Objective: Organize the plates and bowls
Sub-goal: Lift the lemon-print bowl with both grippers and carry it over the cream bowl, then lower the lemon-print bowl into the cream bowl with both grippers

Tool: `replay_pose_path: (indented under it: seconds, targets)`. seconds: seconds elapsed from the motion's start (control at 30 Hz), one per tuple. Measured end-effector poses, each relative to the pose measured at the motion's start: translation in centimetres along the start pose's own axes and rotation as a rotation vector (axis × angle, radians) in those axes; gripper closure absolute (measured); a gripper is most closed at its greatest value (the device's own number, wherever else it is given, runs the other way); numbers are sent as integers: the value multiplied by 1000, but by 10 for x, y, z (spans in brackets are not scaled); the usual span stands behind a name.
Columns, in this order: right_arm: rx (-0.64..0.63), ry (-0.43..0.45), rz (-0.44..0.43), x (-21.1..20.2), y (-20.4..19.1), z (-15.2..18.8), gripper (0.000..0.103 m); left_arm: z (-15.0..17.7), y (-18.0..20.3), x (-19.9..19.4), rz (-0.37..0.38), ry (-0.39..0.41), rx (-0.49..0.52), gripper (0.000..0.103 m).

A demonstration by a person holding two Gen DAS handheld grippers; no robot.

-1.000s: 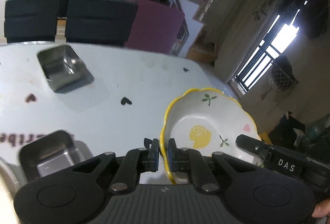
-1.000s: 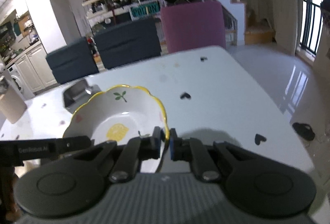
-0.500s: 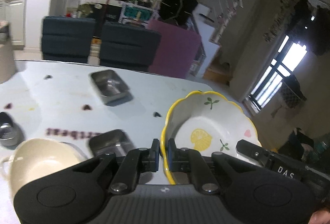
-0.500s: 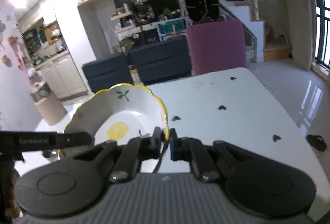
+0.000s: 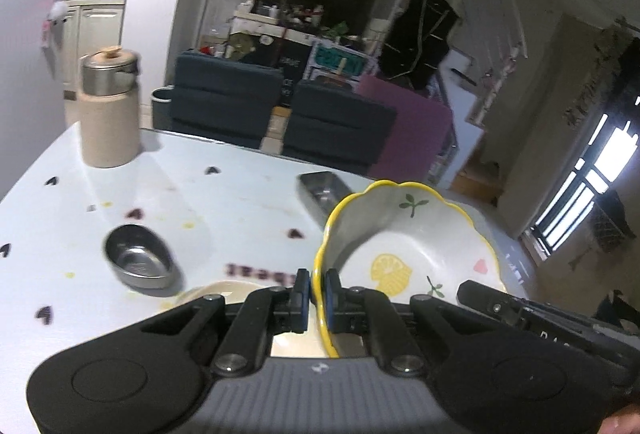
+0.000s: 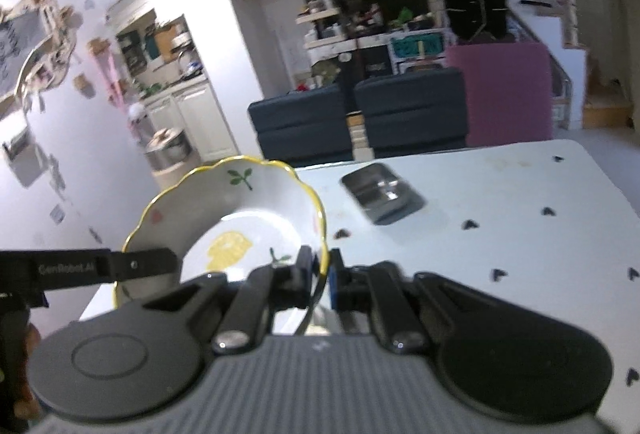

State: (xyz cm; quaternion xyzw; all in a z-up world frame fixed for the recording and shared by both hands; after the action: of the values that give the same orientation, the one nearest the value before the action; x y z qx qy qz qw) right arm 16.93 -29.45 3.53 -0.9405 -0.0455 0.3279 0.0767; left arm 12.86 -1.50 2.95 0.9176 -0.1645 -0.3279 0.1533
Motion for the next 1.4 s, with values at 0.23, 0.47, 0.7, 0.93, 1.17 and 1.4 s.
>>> replay_pose_path:
  seconds: [0.23,0.47,0.7,0.93,1.17,1.4]
  targets:
    - [-16,-74,-42,34,-48,12,93,8,-62,7,-22,-19,-34,95]
    - [-22,-144,-9,76,-59,17,93,11,-89,48,-9,-72,-66,95]
    - [5,-223,42,104,-50,31,93,22,-95,88,-8,-152,-82,95]
    - [0,-300,68,118,-49,51,93,38,-106,104,-20,-217,-82,95]
    - [-26,-391,58,134,-62,67,93,51,-126,101,-65,-245,-125,94]
    - [-79,-427,61,141,-77,75,92,58,-138,103,-90,-264,-166,94]
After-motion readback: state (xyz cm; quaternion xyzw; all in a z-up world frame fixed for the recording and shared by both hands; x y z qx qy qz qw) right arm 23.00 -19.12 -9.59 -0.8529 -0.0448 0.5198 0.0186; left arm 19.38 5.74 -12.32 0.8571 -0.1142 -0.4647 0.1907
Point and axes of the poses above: each gripper's, at about its wrist camera, not at the fingertips, and x roughly the way its jaws point, y to its right, z to its underside, the point moved 5 cm from there along x, roughly the way its jaws point, and after that the axes turned 10 degrees about z, right-handed, at the moved point
